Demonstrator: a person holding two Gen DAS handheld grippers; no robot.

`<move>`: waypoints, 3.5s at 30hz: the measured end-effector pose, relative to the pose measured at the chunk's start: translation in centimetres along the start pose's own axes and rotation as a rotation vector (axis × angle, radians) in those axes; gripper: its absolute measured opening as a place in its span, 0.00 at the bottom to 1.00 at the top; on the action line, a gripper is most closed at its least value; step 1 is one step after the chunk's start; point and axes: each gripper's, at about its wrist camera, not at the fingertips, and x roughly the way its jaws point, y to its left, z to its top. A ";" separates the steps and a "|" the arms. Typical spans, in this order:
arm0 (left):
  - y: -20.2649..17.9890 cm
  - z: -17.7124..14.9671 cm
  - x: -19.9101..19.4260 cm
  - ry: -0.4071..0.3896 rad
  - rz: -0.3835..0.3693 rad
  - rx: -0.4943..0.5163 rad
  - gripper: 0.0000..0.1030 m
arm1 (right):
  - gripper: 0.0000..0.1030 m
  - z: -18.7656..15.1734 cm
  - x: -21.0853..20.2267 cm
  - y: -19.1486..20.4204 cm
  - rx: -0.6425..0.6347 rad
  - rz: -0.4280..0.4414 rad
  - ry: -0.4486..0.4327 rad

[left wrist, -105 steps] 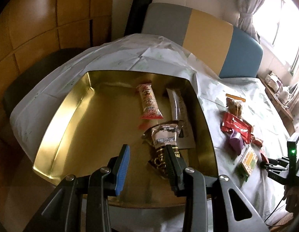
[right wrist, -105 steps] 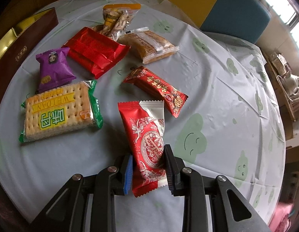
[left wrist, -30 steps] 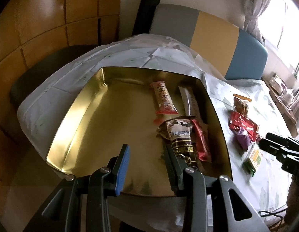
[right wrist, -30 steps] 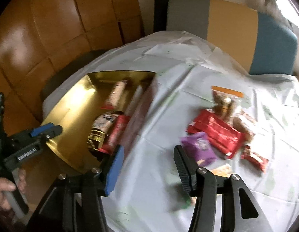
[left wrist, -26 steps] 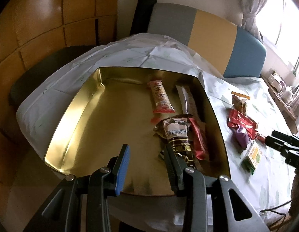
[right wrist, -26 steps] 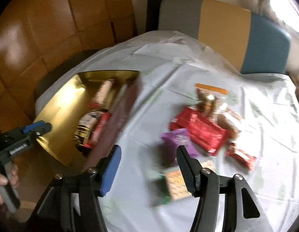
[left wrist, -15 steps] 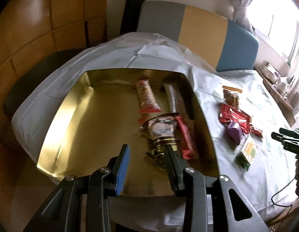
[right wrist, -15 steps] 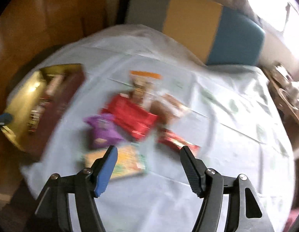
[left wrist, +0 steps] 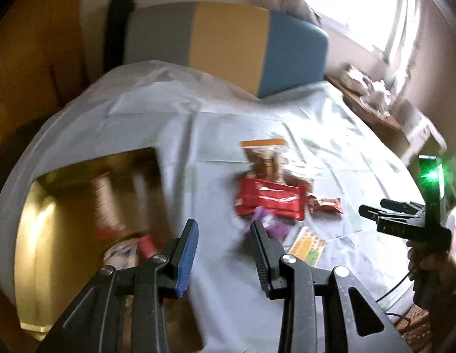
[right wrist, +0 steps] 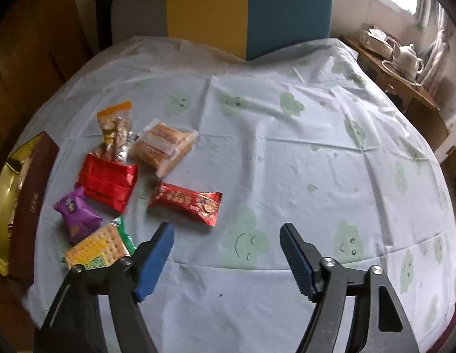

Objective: Organize snacks
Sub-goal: 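Move both grippers back toward the remaining snacks, then grasp the clear orange-strip nut bag with the left gripper, then grasp the red candy bar with the right gripper while left gripper holds the nut bag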

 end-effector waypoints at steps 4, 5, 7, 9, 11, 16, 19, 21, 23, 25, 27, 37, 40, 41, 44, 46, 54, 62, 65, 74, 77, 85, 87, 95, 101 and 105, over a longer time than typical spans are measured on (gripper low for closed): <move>-2.7 2.1 3.6 0.051 -0.030 0.042 0.49 | 0.77 0.1 0.0 0.2 0.012 -0.004 0.010; -3.2 2.6 4.5 0.057 -0.042 0.048 0.56 | 0.77 0.2 -0.1 0.1 0.019 -0.003 0.009; -4.0 3.6 6.6 0.084 -0.068 0.052 0.60 | 0.78 0.2 -0.2 -0.1 0.034 -0.001 0.006; -4.5 4.3 8.3 0.103 -0.080 0.049 0.60 | 0.79 0.3 -0.4 -0.3 0.048 0.006 0.001; -5.0 5.1 9.9 0.116 -0.085 0.061 0.69 | 0.80 0.4 -0.5 -0.3 0.049 0.010 -0.002; -5.4 6.8 13.6 0.144 -0.088 0.051 0.73 | 0.80 0.6 -0.8 -0.1 0.044 0.023 -0.011; -5.8 7.2 15.5 0.172 -0.077 0.061 0.73 | 0.81 0.7 -1.0 0.1 0.043 0.038 -0.017; -6.0 7.5 16.4 0.175 -0.072 0.060 0.72 | 0.81 0.8 -1.0 0.2 0.041 0.042 -0.019; -5.9 7.7 17.4 0.183 -0.087 0.039 0.56 | 0.81 0.8 -1.0 0.2 0.040 0.046 -0.016; -5.7 7.9 18.3 0.192 -0.095 0.010 0.35 | 0.81 0.9 -1.0 0.2 0.039 0.048 -0.016; -5.4 8.1 17.9 0.163 -0.136 -0.006 0.29 | 0.81 0.9 -1.0 0.3 0.035 0.047 -0.020; -3.4 7.4 9.5 0.018 -0.285 -0.037 0.28 | 0.81 0.7 -0.9 0.6 0.013 0.024 -0.017; -3.4 5.9 7.4 0.029 -0.290 -0.003 0.28 | 0.81 0.6 -0.7 0.6 0.007 0.006 -0.009; -3.6 5.2 6.9 0.030 -0.288 0.012 0.28 | 0.81 0.6 -0.7 0.6 0.006 0.003 -0.008; -4.2 1.9 5.1 0.063 -0.296 0.061 0.28 | 0.81 0.5 -0.7 0.5 0.002 -0.009 -0.008; -4.6 -0.4 4.3 0.079 -0.297 0.096 0.28 | 0.81 0.5 -0.6 0.5 -0.001 -0.015 -0.009; -6.7 -8.4 1.6 0.153 -0.292 0.213 0.28 | 0.81 0.6 -0.8 -1.0 0.054 -0.039 -0.022; -6.5 -12.4 2.1 0.196 -0.290 0.205 0.28 | 0.74 0.4 -0.6 -2.4 0.120 -0.027 -0.011; -6.6 -12.7 2.4 0.182 -0.288 0.216 0.28 | 0.61 0.1 -0.1 -1.3 0.067 0.004 0.012; -6.1 -12.6 2.6 0.169 -0.316 0.201 0.29 | 0.52 -1.0 1.6 2.7 -0.158 0.069 0.094; -6.0 -12.7 2.6 0.167 -0.323 0.197 0.29 | 0.52 -0.5 2.3 3.5 -0.223 0.051 0.110; -5.8 -12.8 2.7 0.166 -0.334 0.184 0.29 | 0.68 1.8 5.3 6.0 -0.443 0.080 0.153; -5.8 -12.8 2.7 0.166 -0.337 0.182 0.29 | 0.69 2.3 6.1 6.6 -0.489 0.057 0.163; -5.7 -12.8 2.8 0.167 -0.342 0.167 0.29 | 0.21 3.4 8.5 6.7 -0.506 0.102 0.240; -5.6 -12.8 2.9 0.164 -0.346 0.163 0.29 | 0.21 0.3 6.1 6.2 -0.423 0.120 0.256; -5.7 -12.9 2.8 0.161 -0.339 0.167 0.29 | 0.25 -2.3 5.3 5.9 -0.373 0.128 0.233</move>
